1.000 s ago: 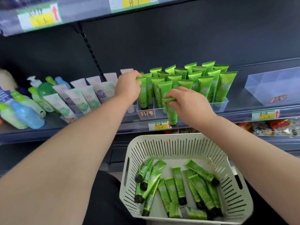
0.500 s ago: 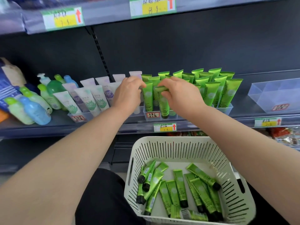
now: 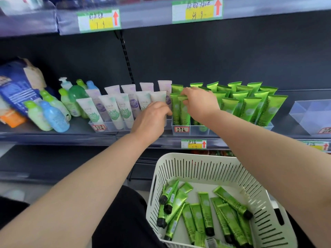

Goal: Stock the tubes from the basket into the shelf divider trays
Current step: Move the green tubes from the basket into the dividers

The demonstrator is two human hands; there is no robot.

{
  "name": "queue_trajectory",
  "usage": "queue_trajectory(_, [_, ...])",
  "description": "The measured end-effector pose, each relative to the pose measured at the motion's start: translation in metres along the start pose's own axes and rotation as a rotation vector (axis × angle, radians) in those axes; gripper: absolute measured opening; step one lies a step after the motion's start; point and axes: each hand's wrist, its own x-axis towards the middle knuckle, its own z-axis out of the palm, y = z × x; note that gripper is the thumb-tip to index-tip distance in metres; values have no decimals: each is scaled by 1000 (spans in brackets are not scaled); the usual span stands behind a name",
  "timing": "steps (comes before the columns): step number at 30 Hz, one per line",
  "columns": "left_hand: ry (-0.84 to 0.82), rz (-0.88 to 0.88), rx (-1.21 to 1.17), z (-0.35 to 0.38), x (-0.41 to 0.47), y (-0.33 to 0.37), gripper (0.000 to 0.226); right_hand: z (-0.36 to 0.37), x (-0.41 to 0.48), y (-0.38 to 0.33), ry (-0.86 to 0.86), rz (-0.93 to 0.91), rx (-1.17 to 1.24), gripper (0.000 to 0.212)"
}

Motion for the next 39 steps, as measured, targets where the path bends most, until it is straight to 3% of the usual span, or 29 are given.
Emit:
queue_trajectory(11, [-16,-13,-29,9,1,7,37,5,-9,11,96,-61,23,36])
queue_trajectory(18, [-42,-10,-30,12,2,22,27,5,-35,19,171,-154,72,38])
queue_trajectory(24, [-132,-8,32,20,-4,42,36,7,-76,40,101,-121,-22,46])
queue_trajectory(31, [-338,-121,171,39,-16,63,53,15,-120,76,-42,-5,-229,49])
queue_trajectory(39, [-483,-175,227,62,-22,84,71,20,-145,108,-118,156,-259,63])
